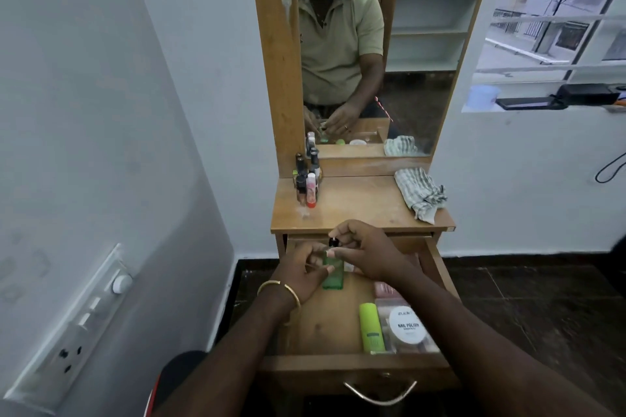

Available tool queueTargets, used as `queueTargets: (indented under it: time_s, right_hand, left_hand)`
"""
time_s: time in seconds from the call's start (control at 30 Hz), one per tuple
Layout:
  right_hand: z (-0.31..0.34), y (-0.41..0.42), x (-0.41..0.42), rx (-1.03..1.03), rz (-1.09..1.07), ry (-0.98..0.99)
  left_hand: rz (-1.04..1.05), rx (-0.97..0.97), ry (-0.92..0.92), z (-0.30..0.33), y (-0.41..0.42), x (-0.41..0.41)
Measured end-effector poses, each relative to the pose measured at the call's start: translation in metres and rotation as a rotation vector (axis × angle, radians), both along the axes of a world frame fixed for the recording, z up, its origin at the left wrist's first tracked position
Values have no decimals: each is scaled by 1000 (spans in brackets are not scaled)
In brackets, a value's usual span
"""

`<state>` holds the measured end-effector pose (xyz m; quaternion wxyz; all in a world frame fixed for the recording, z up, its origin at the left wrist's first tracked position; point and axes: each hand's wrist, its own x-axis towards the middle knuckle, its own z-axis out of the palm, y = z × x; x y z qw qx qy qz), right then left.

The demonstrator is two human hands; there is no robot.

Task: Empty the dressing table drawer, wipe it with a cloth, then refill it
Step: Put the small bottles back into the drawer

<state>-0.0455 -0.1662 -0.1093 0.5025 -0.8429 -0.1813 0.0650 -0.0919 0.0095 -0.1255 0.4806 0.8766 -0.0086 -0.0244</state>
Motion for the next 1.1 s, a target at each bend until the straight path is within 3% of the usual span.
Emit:
queueTargets:
  time_s: [0.27, 0.5, 0.73, 0.9, 1.1]
  right_hand:
    - [-51, -16, -27, -149, 23, 80]
    - [-62, -21, -30, -288, 46, 154]
    - [-61, -19, -33, -439, 61, 160]
    - [-62, -14, -33, -554, 91, 104]
    - [-67, -13, -34, -641, 161, 174]
  left_hand:
    - [-111, 245, 255, -33, -21, -18]
    - [-77, 199, 402, -38, -35, -25]
    - [-50, 252, 463, -40, -40, -25]
    - [-145, 365, 453, -37, -40, -24]
    - [-174, 399, 445, -43, -40, -21]
